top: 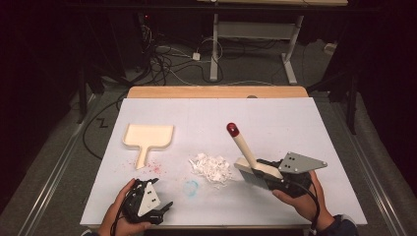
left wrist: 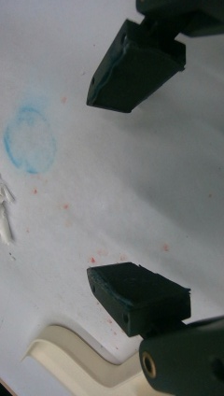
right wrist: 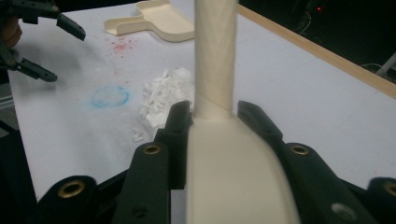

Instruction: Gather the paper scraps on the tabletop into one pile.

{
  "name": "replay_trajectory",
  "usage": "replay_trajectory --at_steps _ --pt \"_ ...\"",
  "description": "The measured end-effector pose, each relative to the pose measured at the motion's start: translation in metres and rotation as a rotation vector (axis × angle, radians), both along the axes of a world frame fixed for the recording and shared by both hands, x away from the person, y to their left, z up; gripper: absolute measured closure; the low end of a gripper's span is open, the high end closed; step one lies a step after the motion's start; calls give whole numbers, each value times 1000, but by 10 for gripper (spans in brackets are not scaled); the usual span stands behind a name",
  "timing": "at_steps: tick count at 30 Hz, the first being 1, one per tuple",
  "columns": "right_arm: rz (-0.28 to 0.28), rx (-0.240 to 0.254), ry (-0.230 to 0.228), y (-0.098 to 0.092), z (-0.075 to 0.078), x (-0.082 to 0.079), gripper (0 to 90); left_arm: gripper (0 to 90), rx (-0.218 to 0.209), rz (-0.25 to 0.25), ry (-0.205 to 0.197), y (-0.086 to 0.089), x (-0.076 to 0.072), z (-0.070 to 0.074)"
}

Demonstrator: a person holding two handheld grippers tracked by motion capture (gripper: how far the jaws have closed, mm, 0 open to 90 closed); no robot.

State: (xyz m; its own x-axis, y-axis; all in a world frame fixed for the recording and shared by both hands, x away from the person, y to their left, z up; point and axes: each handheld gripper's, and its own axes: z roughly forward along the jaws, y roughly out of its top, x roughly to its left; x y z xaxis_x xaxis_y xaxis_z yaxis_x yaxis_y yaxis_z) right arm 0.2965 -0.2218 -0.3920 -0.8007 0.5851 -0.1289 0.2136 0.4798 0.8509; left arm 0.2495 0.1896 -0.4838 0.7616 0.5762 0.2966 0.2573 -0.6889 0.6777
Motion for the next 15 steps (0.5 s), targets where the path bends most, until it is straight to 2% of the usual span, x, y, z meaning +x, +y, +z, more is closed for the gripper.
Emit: replay_trajectory --at_steps 1,3,6,9,15 --pt "-6 6 4 -2 -1 0 679 152 0 0 0 0 0 0" --pt "-22 -39 19 -3 -5 2 680 152 -1 -3 0 0 0 0" --pt "-28 -51 53 -7 -10 5 681 152 -1 -5 -1 0 0 0" --pt "-30 -66 57 -11 -8 4 680 152 0 -5 0 0 0 0" --pt "13 -92 155 -26 -6 -1 680 152 3 -8 0 0 -1 0"
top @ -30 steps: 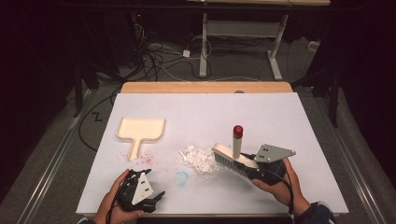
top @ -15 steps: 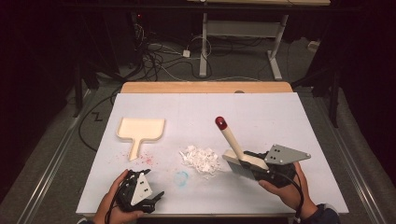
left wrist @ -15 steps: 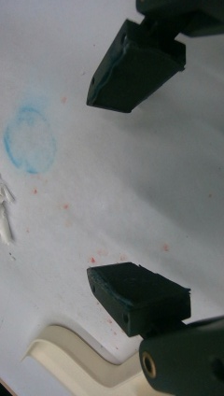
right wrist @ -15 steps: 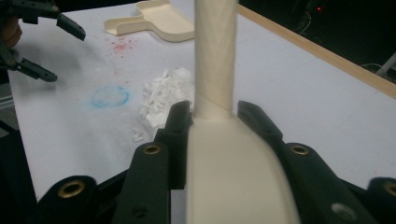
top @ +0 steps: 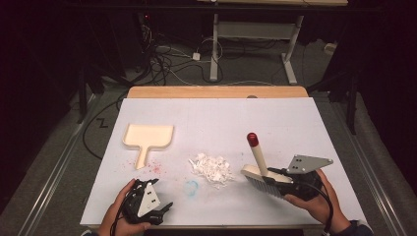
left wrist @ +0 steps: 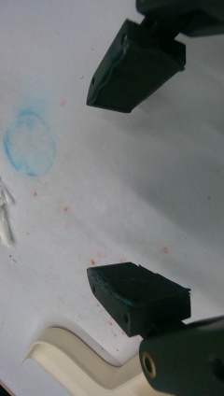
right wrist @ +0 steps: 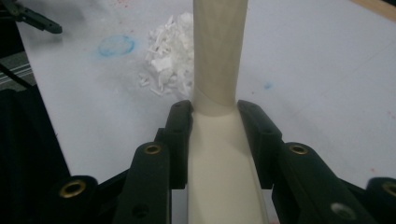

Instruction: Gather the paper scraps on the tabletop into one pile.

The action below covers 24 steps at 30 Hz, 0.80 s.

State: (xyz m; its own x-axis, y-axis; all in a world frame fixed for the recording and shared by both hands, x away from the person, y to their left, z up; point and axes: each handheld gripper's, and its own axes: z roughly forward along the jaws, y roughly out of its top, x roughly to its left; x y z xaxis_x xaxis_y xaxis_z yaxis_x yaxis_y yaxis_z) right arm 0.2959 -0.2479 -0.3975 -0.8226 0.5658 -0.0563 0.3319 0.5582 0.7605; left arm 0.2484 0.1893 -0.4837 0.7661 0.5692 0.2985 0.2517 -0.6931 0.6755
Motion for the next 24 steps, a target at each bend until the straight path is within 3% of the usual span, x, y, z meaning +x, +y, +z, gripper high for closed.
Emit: replay_trajectory --at_steps 2,7,9,12,13,17,19,24 --pt "2 0 11 -6 2 -4 680 152 -3 -2 0 -1 0 0" --pt "-7 51 -37 -16 12 -12 681 154 4 -7 0 -2 1 0" --pt "-28 56 -71 -18 17 -16 681 154 4 -7 1 -3 1 0" --pt "-53 52 -83 -21 19 -18 681 154 3 -8 0 -3 1 0" --pt "-64 64 -81 -23 18 -17 681 154 4 -8 1 -3 1 0" --pt "-76 3 -43 -23 13 -16 681 154 3 -11 1 -3 1 0" --pt "-65 -1 -26 -20 9 -16 681 154 5 -14 4 -3 2 0" --pt "-8 5 -9 8 0 -13 681 154 8 -21 6 -5 2 -1"
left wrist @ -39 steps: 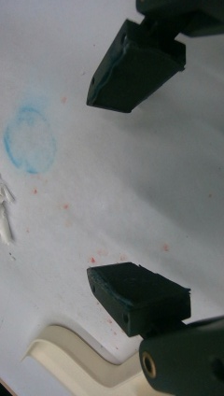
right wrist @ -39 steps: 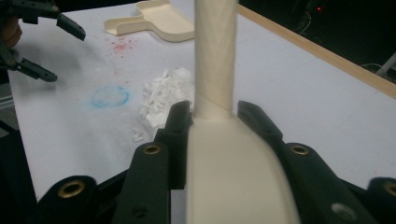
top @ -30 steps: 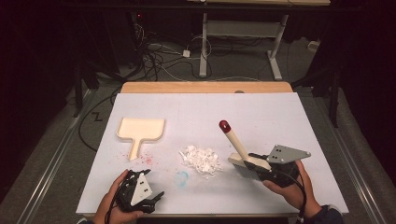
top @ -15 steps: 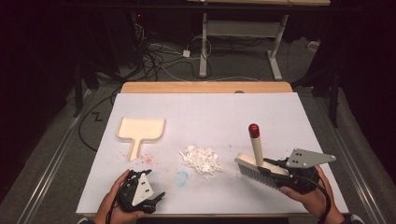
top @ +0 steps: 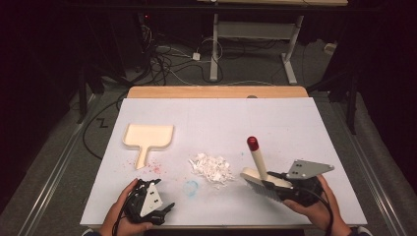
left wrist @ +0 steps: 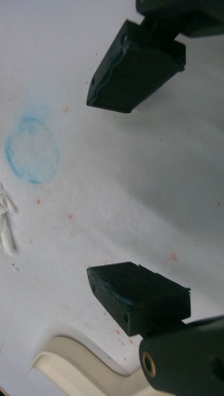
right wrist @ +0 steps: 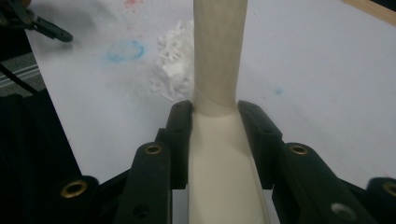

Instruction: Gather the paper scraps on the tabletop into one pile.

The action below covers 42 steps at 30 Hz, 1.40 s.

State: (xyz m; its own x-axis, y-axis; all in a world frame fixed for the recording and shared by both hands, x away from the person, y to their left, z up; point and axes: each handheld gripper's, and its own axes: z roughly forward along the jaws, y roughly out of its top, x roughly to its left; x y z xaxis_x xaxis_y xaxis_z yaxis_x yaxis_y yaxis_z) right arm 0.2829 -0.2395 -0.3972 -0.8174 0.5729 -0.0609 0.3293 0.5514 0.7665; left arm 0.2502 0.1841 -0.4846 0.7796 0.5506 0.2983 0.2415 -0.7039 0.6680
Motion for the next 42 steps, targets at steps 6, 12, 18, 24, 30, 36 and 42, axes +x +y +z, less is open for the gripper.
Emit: replay_trajectory --at_steps 6,12,18,24,30,36,42 --pt "23 32 -51 38 -10 13 681 154 8 -4 3 0 1 0" --pt "50 87 -78 57 -12 28 681 154 3 -3 5 0 1 -1" --pt "62 133 -98 48 5 23 680 154 2 -2 5 1 1 -1" --pt "54 162 -116 36 19 22 680 154 3 -1 2 1 1 0" --pt "27 182 -165 37 24 41 680 154 -5 6 4 1 1 0" --pt "12 153 -253 59 16 92 681 154 -6 3 12 1 4 -1" --pt "-19 124 -235 94 -7 158 681 154 -4 -7 11 1 4 -2"
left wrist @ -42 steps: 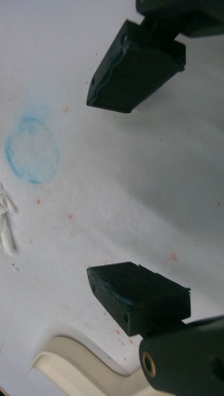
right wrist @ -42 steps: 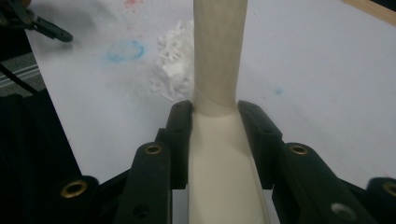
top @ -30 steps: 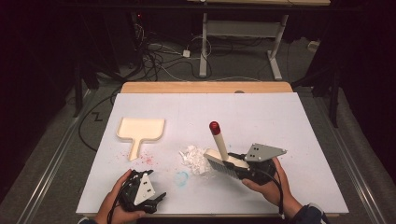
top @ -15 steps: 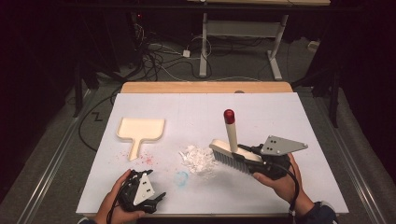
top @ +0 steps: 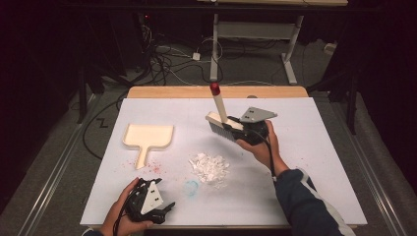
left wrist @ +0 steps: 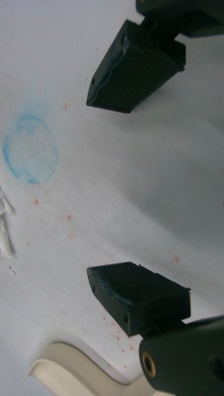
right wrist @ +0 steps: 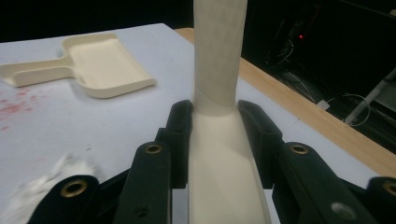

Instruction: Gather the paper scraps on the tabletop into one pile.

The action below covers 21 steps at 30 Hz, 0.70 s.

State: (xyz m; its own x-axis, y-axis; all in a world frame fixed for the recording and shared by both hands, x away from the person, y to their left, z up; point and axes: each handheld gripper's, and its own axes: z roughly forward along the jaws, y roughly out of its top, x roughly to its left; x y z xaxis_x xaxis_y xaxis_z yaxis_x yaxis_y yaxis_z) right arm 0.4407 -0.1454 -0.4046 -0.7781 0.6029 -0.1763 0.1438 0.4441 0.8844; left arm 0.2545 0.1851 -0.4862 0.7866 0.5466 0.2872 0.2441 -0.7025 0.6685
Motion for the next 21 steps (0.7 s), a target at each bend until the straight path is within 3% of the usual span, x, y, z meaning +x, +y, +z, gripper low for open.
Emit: replay_trajectory --at_steps 4,6,8,10,17,21 --pt "-29 3 -9 17 -11 20 681 154 -11 6 5 3 0 -1" --pt "-31 37 6 24 -12 28 681 154 -14 4 6 4 0 -1" --pt "-38 22 -6 32 -14 34 681 154 -18 1 6 4 0 -1" --pt "-23 14 18 38 -17 40 681 154 -21 -1 3 4 -1 0" --pt "110 16 84 43 -24 38 681 156 -27 -5 3 6 -2 -1" --pt "243 -9 88 32 -25 23 680 156 -24 -6 2 5 -3 0"
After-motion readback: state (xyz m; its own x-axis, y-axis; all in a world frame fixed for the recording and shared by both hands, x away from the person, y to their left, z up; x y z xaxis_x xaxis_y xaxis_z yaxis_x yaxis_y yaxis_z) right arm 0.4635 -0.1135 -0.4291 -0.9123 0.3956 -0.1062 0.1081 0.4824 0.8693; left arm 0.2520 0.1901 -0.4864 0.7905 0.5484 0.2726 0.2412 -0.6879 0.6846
